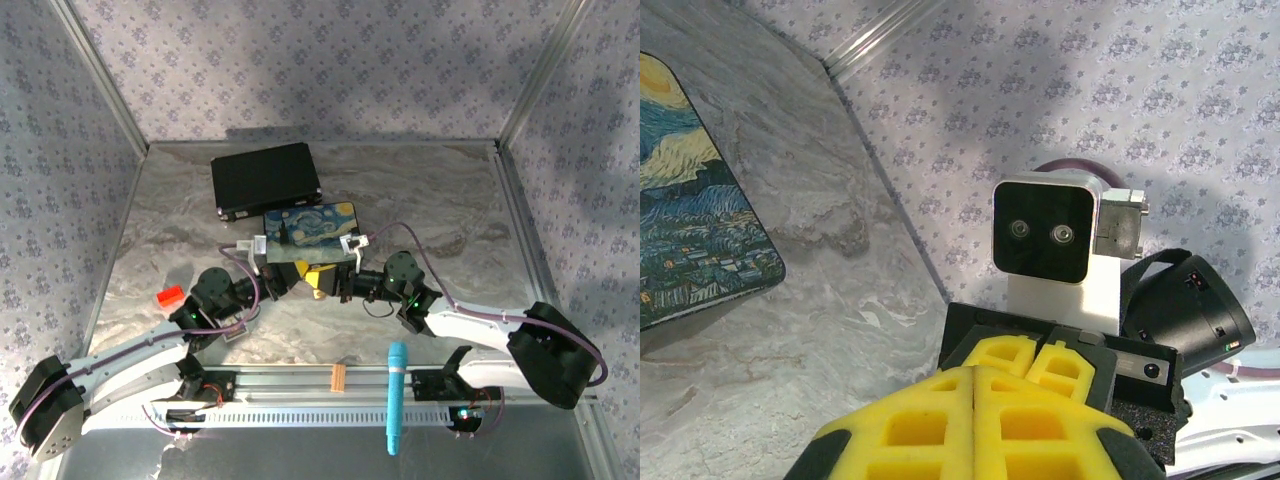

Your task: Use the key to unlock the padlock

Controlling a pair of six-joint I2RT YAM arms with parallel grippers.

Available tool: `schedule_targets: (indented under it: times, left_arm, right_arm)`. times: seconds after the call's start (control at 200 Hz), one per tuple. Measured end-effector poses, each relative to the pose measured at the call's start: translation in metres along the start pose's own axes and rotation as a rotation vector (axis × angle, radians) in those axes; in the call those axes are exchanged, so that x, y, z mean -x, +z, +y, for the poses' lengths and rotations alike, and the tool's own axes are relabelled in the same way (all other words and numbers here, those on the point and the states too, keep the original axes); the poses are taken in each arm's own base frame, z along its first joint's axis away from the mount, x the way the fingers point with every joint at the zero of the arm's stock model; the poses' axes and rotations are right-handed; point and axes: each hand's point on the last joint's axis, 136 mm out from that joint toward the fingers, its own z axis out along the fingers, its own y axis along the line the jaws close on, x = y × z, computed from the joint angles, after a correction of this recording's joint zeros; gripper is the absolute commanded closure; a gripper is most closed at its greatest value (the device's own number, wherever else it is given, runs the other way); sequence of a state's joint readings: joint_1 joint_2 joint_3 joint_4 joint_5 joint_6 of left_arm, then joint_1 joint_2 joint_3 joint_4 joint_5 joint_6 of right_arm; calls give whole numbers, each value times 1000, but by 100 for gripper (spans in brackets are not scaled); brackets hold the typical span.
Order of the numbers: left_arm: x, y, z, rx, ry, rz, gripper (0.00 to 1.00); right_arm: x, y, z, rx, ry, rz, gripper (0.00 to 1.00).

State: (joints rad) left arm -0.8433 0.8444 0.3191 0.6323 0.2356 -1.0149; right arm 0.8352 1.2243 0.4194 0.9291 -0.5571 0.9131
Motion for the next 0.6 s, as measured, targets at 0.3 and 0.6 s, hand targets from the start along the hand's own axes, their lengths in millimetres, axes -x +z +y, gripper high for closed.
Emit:
schedule_targets:
  times: [0.3,0.6]
  left_arm:
    - [3,-2,17,83,-22,-31,0]
    - [-1,-13,64,325,-45,-91,0]
  right_arm:
    - [-1,-2,-6,-21,14,-8,100]
    - [-13,-52,-84,-352,135,-68,100]
